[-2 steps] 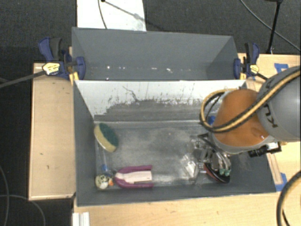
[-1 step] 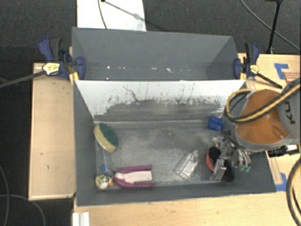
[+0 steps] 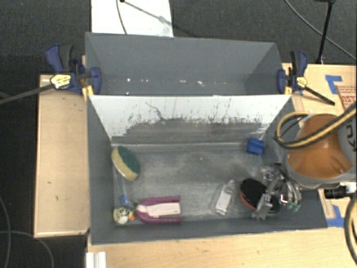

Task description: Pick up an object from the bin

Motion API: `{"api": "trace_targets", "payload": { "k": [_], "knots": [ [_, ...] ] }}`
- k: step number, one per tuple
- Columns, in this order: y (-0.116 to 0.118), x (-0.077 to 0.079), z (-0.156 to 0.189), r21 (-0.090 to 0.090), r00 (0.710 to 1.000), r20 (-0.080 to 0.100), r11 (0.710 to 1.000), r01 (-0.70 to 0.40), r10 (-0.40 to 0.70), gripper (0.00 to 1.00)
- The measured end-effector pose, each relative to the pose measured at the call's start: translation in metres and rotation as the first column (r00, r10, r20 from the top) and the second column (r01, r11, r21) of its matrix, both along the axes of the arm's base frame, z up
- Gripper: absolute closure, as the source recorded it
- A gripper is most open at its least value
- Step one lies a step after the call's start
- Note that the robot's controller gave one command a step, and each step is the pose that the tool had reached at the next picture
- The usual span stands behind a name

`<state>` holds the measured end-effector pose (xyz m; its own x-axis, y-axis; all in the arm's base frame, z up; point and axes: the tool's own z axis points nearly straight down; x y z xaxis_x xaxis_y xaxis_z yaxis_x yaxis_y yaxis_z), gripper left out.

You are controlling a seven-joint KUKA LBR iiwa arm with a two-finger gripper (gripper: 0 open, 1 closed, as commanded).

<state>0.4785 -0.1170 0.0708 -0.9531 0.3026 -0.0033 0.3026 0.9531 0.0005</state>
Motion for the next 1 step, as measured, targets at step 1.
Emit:
{"api": "trace_targets", "payload": {
  "k": [1],
  "knots": [
    [0.0004,-0.0005,-0.0006,0.0,1.0,-0.002,1.0,-0.001,0.001,1.0]
  ]
}}
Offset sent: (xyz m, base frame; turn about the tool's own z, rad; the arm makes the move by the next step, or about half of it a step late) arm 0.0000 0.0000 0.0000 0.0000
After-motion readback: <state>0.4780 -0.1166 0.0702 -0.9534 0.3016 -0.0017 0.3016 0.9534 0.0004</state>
